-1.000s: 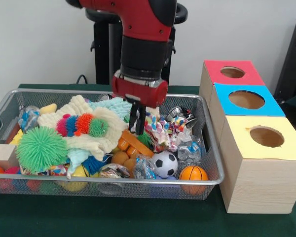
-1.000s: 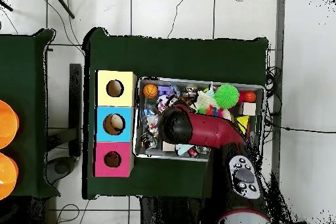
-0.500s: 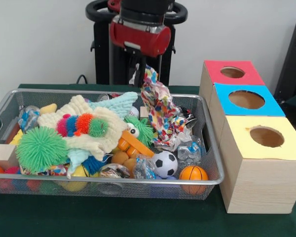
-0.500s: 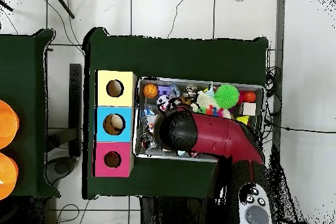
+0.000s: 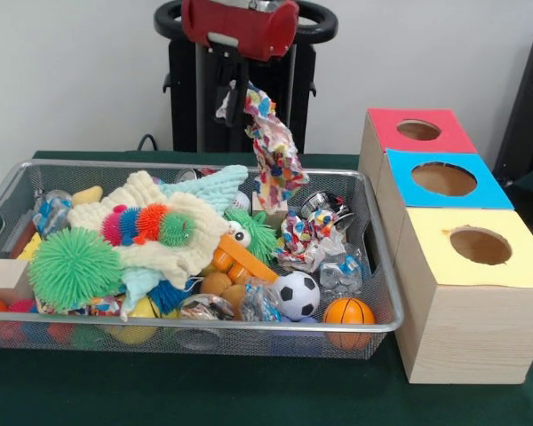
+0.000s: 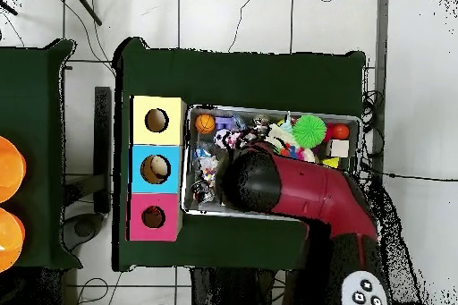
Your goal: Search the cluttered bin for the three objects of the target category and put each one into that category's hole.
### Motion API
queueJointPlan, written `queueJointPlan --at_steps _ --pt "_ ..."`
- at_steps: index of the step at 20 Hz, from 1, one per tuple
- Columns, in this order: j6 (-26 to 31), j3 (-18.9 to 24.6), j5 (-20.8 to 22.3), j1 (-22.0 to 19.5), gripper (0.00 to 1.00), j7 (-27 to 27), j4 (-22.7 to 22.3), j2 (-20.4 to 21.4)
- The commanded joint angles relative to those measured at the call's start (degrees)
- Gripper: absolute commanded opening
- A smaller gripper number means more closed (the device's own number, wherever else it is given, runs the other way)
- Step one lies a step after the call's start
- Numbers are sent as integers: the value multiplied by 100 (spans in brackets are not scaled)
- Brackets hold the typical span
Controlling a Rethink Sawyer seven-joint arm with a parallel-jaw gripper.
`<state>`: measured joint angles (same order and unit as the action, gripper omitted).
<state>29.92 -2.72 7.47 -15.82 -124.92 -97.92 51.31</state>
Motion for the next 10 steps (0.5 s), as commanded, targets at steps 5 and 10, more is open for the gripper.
queueJointPlan --at_steps 5,10 --pt "4 999 222 -1300 0 974 -514 -295" --pt "-132 1284 442 -1681 0 1089 -583 -374"
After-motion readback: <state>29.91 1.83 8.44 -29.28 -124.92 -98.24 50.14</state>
